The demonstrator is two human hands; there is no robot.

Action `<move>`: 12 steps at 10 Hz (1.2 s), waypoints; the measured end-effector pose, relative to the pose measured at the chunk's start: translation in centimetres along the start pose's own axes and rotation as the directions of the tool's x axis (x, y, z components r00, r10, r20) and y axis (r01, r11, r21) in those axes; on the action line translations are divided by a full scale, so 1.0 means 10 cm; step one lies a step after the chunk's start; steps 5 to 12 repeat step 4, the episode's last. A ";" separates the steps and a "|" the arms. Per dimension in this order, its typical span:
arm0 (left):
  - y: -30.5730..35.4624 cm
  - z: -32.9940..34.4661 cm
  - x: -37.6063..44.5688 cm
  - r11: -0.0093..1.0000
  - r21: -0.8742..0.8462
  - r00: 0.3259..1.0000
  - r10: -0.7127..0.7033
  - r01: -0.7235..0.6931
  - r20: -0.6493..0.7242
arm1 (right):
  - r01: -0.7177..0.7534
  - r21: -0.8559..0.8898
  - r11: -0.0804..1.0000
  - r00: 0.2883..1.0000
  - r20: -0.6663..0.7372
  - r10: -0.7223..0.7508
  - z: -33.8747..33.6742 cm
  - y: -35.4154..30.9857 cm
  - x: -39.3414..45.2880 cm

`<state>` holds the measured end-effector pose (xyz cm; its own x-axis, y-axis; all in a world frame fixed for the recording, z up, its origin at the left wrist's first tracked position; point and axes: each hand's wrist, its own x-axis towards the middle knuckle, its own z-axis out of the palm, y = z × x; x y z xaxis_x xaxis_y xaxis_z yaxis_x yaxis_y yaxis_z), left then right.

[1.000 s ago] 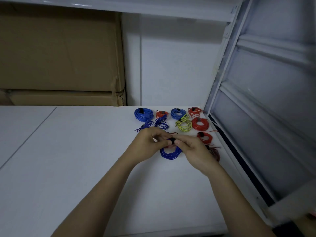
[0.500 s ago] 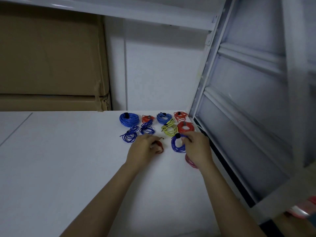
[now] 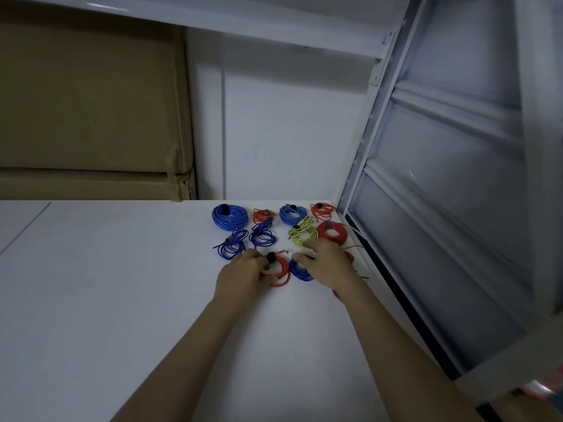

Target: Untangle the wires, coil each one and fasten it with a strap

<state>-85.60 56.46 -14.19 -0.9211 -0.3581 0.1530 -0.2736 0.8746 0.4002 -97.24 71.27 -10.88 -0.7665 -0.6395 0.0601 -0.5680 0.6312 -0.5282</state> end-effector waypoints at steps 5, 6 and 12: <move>0.16 -0.28 -0.13 0.995 0.008 0.991 -0.102 0.103 -0.084 | 0.065 -0.130 0.989 0.986 -0.143 -0.083 -0.02 -0.09 -0.14; 0.16 -0.28 -0.13 0.995 0.008 0.991 -0.102 0.103 -0.084 | 0.065 -0.130 0.989 0.986 -0.143 -0.083 -0.02 -0.09 -0.14; 0.16 -0.28 -0.13 0.995 0.008 0.991 -0.102 0.103 -0.084 | 0.065 -0.130 0.989 0.986 -0.143 -0.083 -0.02 -0.09 -0.14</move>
